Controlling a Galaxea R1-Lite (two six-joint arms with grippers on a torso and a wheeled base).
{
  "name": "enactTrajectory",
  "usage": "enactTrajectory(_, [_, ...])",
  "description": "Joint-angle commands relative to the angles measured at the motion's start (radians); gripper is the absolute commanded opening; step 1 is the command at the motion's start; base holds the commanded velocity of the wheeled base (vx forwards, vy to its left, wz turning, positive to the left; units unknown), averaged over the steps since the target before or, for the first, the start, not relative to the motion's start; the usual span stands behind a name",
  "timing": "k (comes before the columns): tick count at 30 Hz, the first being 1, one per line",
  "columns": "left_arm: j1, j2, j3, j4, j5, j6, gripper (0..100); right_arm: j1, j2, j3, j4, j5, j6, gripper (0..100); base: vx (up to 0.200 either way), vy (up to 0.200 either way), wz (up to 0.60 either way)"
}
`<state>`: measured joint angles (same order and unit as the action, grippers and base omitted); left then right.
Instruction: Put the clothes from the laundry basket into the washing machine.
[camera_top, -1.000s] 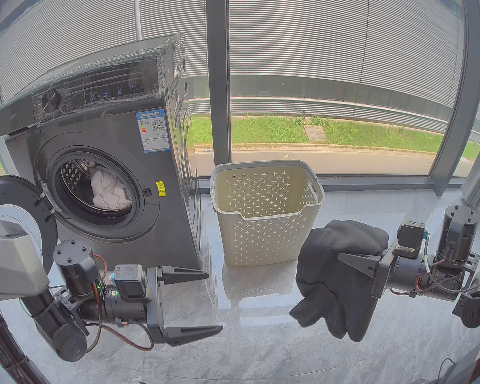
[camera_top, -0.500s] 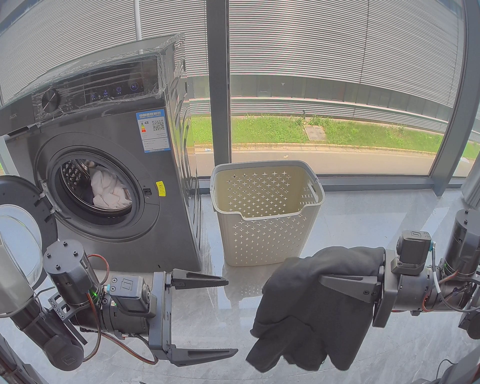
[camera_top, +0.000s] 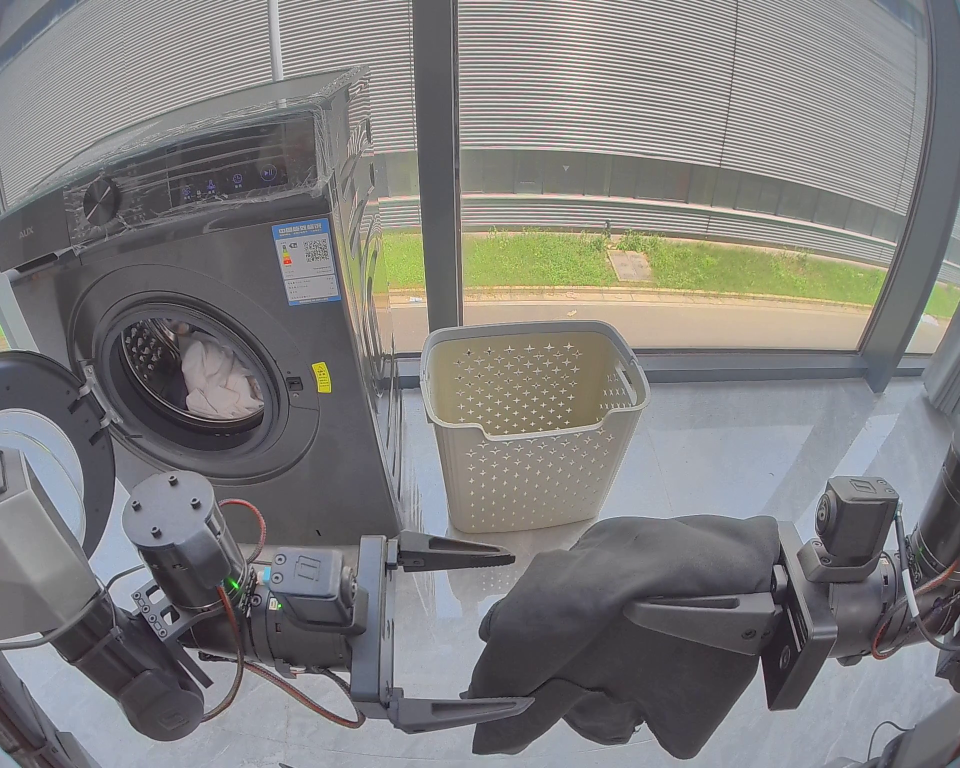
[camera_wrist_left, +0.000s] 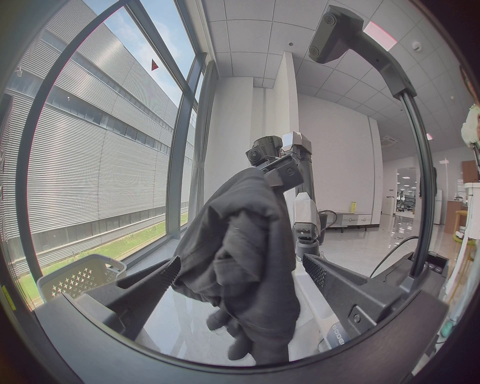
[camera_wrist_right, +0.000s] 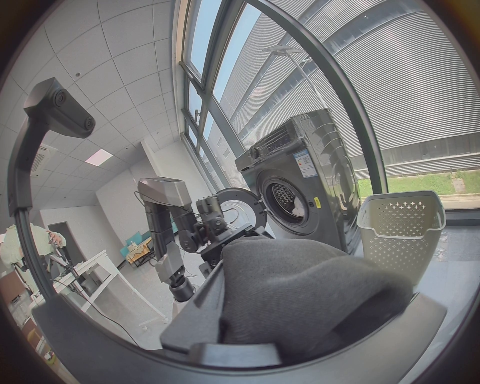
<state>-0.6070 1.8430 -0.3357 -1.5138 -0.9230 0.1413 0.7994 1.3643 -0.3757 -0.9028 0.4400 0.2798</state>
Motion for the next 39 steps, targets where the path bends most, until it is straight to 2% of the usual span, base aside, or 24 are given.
enactTrajectory(1, [-0.008,0.067,-0.068,0.000,0.007,-0.002,100,0.043,-0.013,-0.018,-0.001,0.006,0.013,0,0.000,0.000,0.00])
enactTrajectory(3, [-0.008,0.070,-0.068,0.000,0.007,-0.002,100,0.043,-0.014,-0.018,-0.001,0.006,0.013,0,0.000,0.000,0.00])
enactTrajectory(5, [-0.014,0.105,-0.098,-0.002,0.009,-0.003,100,0.073,-0.013,-0.049,-0.001,0.006,0.030,0,0.000,0.000,0.00])
enactTrajectory(8, [-0.065,0.113,-0.121,0.000,0.038,-0.009,100,0.087,-0.007,-0.065,-0.001,0.006,0.038,0,0.000,0.000,0.00])
enactTrajectory(10, [-0.094,0.114,-0.120,-0.002,0.058,-0.019,100,0.089,-0.005,-0.072,-0.001,0.006,0.038,0,0.000,0.000,0.00])
enactTrajectory(11, [-0.151,0.116,-0.115,-0.005,0.088,-0.043,100,0.089,-0.001,-0.086,-0.001,0.006,0.038,0,0.000,0.000,0.00])
enactTrajectory(14, [-0.194,0.122,-0.120,-0.009,0.110,-0.058,100,0.090,0.007,-0.104,-0.001,0.006,0.038,0,0.000,0.000,0.00])
enactTrajectory(22, [-0.206,0.191,-0.193,-0.011,0.125,-0.062,100,0.133,0.007,-0.117,-0.001,0.005,0.047,0,0.000,0.000,0.00])
enactTrajectory(25, [-0.232,0.217,-0.249,-0.020,0.184,-0.094,100,0.138,0.013,-0.124,-0.001,0.006,0.052,0,0.000,0.000,0.00])
enactTrajectory(28, [-0.257,0.231,-0.253,-0.037,0.213,-0.118,100,0.138,0.019,-0.137,-0.001,0.006,0.055,0,0.000,0.000,0.00])
enactTrajectory(39, [-0.266,0.280,-0.264,-0.037,0.246,-0.120,100,0.139,0.021,-0.167,-0.001,0.005,0.062,0,0.000,0.000,0.00])
